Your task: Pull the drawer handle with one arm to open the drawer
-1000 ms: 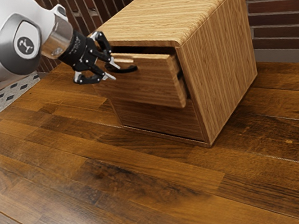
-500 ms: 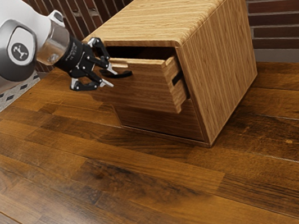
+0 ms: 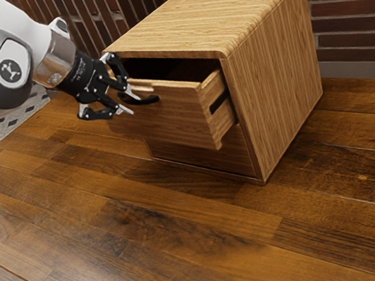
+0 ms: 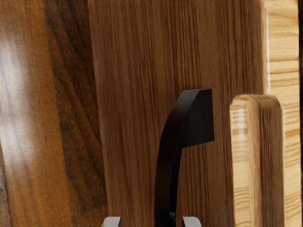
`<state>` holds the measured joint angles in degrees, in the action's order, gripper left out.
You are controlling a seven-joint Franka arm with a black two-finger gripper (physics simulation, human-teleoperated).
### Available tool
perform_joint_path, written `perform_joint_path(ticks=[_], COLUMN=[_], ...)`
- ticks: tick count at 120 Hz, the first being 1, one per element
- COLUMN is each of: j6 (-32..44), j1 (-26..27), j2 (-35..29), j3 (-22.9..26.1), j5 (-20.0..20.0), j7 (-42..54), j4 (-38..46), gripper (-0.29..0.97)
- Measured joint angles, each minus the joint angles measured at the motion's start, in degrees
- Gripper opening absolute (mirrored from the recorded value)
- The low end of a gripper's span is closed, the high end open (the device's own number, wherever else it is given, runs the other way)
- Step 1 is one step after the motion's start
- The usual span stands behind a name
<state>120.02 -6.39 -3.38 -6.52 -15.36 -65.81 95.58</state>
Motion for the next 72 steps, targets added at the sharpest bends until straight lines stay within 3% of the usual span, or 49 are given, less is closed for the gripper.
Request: perform_joint_path(ticks=[72], j6=[0.1], j1=[-0.9], j2=[-2.4], j3=[0.4], j5=[0.1], j7=[-0.1], j4=[3.3], gripper=[0.08])
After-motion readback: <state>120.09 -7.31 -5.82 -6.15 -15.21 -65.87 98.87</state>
